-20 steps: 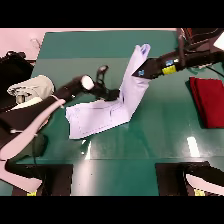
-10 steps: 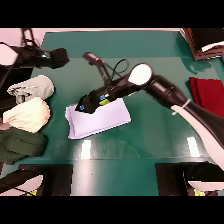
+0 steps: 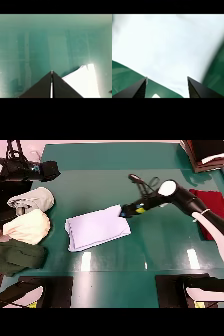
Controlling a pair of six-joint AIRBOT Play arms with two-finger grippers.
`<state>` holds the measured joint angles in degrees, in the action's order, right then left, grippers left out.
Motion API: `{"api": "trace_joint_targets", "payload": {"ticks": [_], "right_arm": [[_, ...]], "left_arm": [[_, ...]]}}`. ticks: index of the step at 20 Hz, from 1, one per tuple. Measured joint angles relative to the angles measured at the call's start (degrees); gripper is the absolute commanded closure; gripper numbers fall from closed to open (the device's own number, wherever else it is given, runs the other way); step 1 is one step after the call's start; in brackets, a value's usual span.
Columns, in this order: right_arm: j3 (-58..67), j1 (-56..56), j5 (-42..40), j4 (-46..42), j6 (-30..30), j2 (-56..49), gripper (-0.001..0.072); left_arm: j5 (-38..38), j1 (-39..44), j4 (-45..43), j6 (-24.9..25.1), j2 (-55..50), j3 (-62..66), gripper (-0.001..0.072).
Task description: Fold the shirts.
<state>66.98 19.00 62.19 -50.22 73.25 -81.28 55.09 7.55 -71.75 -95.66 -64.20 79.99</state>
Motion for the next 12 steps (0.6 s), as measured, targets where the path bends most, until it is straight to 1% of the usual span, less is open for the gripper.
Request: {"api": "trace_joint_targets", "payload": {"ticks": [2, 4, 7, 8, 9, 10, 11, 12], "right_arm": [[-2.69, -4.81, 0.44, 2.12, 0.11, -2.36, 0.0132], [-3.37, -6.75, 1.03, 5.14, -0.09, -5.81, 0.0132], [-0.98, -5.55, 1.57, 9.79, -1.01, -11.80, 0.0138], [0.33, -4.35, 1.97, 11.45, -1.31, -13.97, 0.0168], [1.84, -2.97, 1.99, 13.53, -1.57, -16.11, 0.0262], [3.26, -1.55, 2.08, 15.15, -1.86, -18.05, 0.0298], [4.79, -0.13, 2.29, 16.44, -2.19, -19.85, 0.0452], [6.47, 1.38, 2.05, 17.18, -2.51, -21.62, 0.0641]], "left_arm": [[0.37, 0.02, 0.07, 0.20, 0.04, -0.09, 0.0688], [0.81, 0.00, 0.09, 0.52, 0.04, -0.20, 0.0687], [1.14, 0.00, 0.13, 0.92, 0.04, -0.24, 0.0687], [1.25, 0.00, 0.13, 1.03, 0.04, -0.26, 0.0688], [1.42, 0.00, 0.15, 1.05, 0.04, -0.28, 0.0688], [1.42, 0.00, 0.20, 1.07, 0.04, -0.28, 0.0688], [1.46, 0.00, 0.33, 1.09, 0.04, -0.28, 0.0688], [1.49, 0.00, 0.61, 1.14, 0.04, -0.28, 0.0688]]}}
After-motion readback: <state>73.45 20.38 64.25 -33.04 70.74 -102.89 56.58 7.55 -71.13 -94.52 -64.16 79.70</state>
